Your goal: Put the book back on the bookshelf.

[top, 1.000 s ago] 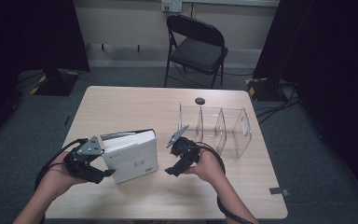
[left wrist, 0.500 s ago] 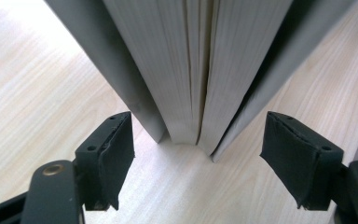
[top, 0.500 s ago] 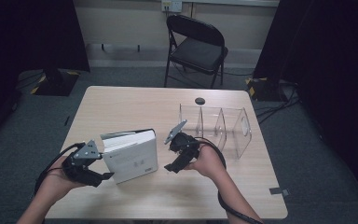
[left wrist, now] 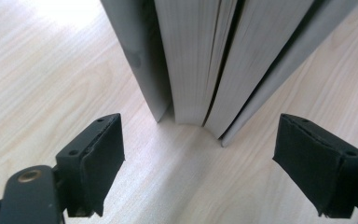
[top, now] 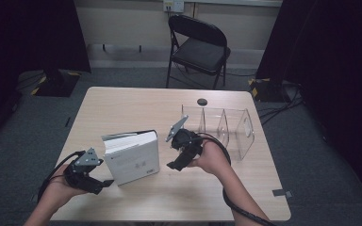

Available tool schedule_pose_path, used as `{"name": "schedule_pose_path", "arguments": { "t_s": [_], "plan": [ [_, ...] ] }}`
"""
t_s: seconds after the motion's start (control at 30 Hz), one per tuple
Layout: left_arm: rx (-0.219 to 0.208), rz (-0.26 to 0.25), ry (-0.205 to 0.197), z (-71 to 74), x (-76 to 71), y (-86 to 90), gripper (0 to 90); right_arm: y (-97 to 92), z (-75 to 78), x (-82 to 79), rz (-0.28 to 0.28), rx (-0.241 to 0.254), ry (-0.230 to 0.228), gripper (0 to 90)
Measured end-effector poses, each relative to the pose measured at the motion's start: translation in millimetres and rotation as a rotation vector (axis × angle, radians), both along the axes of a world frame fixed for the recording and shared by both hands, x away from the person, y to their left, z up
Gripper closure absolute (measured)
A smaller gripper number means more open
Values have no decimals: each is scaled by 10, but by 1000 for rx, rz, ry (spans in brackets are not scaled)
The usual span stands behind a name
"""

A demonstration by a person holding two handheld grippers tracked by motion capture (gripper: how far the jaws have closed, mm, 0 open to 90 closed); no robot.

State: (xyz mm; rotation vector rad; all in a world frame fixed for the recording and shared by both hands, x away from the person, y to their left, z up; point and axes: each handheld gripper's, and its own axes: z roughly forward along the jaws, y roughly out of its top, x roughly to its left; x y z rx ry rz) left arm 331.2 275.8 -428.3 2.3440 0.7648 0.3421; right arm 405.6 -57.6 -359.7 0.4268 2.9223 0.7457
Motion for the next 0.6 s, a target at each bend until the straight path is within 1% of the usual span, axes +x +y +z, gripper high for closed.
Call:
{"name": "schedule_pose_path", "arguments": {
  "t_s": [0.03,0.07,0.1,0.17,0.23,0.27,0.3,0.33,0.37,0.4,0.5,0.57,0.6],
  "plan": [
    [-9,5,5,-30,0,2,149,2,16,-1,-1,-7,-4,183],
    [-3,3,9,-56,4,9,149,4,26,5,4,-9,-3,183],
    [-1,8,8,-90,7,12,146,6,39,7,4,-19,-8,183],
    [1,16,23,-156,10,20,138,16,57,12,11,-21,-7,183],
    [-2,28,27,-225,11,31,135,24,82,22,21,-25,-11,183],
    [-8,31,31,-257,13,39,135,30,99,19,9,-32,-9,183],
    [-5,34,37,-286,16,49,136,36,110,28,12,-33,-4,184],
    [-11,43,41,-318,13,53,139,42,124,32,9,-39,-9,184],
    [0,44,43,-344,15,61,141,48,138,43,19,-44,-9,184],
    [4,47,40,-371,14,68,141,57,153,45,17,-44,-10,183],
    [-19,68,46,-448,8,82,142,91,203,57,31,-40,-11,183],
    [-19,78,49,-488,10,91,142,122,237,56,34,-44,-19,183],
    [-14,81,50,-501,11,99,143,139,251,59,44,-39,-19,183]
  ]
}}
